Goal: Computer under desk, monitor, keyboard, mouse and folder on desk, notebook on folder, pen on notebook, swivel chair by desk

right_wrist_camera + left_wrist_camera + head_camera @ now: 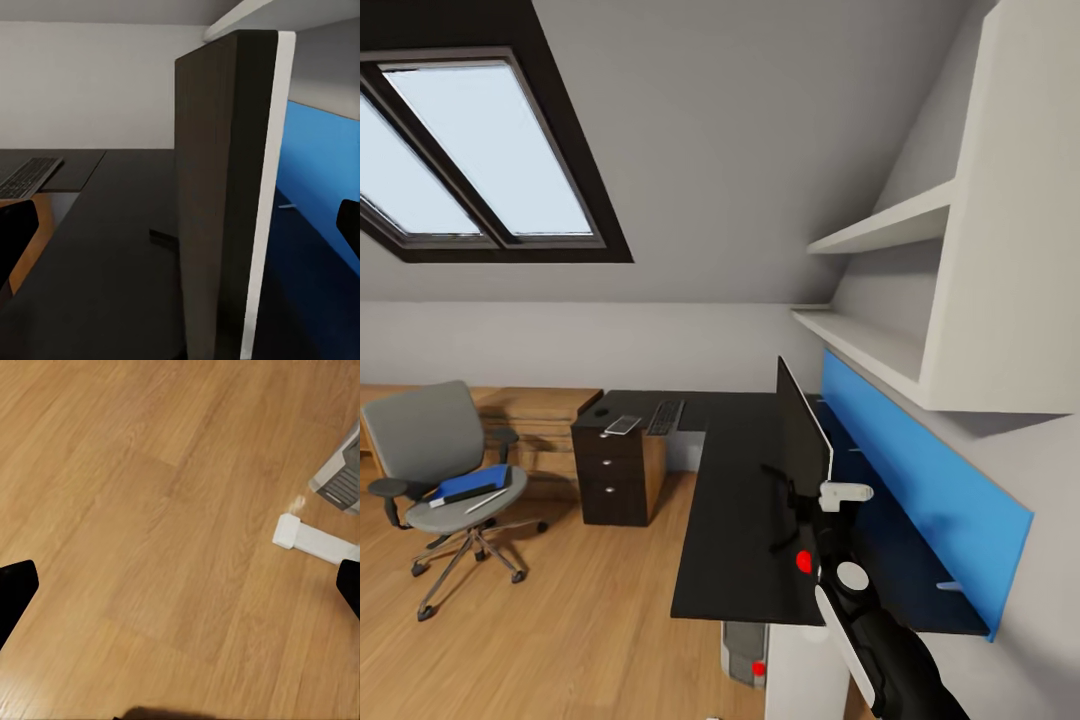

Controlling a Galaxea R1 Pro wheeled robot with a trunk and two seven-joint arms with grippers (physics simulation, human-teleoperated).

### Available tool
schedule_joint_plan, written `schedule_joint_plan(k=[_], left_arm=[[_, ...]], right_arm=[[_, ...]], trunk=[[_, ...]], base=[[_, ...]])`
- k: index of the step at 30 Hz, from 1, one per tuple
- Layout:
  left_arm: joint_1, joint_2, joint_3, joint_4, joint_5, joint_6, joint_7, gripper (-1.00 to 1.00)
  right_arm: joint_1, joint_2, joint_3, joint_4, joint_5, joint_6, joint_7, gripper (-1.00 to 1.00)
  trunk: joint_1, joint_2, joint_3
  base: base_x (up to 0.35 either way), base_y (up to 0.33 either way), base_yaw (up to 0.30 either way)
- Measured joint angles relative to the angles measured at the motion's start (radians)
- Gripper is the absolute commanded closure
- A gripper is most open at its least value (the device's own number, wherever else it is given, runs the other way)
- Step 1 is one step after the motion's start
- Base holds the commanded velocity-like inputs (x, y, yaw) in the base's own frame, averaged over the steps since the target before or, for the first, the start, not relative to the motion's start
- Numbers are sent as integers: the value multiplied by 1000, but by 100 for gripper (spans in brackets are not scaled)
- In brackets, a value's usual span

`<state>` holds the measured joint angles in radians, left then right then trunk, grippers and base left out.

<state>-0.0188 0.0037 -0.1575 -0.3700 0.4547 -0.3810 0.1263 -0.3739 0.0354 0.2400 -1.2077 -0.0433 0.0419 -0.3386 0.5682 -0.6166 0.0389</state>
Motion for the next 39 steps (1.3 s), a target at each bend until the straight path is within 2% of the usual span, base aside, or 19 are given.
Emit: schedule_joint_plan(k=[14,25,39], left_arm=[[0,0,0,0,-1,0,-1,-100],[0,0,0,0,-1,0,0,-100],[0,0,0,0,0,0,0,-100]], right_arm=[[0,-1,0,0,0,0,0,-100],[0,-1,0,0,0,0,0,-100],[0,-1,0,0,2,0,-2,-100]], trunk=[[0,0,0],[0,0,0],[0,0,0]], base=[[67,0,0],[205,0,0],[18,0,0]])
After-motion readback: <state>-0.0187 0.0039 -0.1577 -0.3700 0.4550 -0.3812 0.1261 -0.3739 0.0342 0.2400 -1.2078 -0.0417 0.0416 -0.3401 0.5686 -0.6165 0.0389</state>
